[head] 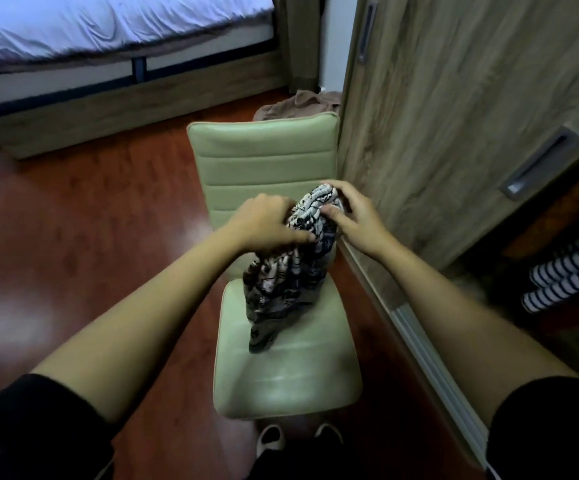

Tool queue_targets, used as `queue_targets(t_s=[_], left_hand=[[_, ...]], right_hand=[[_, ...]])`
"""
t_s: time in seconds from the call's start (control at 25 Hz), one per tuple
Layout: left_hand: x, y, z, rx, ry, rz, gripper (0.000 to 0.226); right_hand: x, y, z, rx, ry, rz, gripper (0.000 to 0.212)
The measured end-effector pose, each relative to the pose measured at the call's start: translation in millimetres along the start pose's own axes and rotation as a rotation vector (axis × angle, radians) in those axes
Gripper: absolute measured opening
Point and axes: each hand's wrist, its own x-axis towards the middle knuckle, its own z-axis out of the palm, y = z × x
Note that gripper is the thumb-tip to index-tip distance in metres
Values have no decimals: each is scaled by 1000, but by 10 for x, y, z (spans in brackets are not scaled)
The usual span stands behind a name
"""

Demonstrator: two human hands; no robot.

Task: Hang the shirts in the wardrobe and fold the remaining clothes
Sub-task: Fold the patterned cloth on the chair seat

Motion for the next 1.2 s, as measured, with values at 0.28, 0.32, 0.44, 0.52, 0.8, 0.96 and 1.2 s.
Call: queue_targets(t_s=[0.28,0.32,0.44,0.52,0.8,0.96,1.2], left_hand=[[134,550,224,-592,84,-94,28],[145,575,273,-662,88,-110,24],[164,484,420,-850,88,-156,30],[133,313,546,-953,101,-206,36],[-215,-882,1662,-1057,93,-419,20],[-404,-1703,2648,-1087,38,-576,17],[-650,-2591,3588,-1007,37,-788,23]], right_hand=[[-215,274,-95,179,275,112,53],[-234,309,-65,211,299,144,57],[-213,301,60,213,317,185,67],[-205,284,219,145,267,199,61],[-527,976,1554,-244,-123,248,69],[-1023,1790,2285,-385,-448,363,69],[-1551,2809,2476,-566,-395,513,78]])
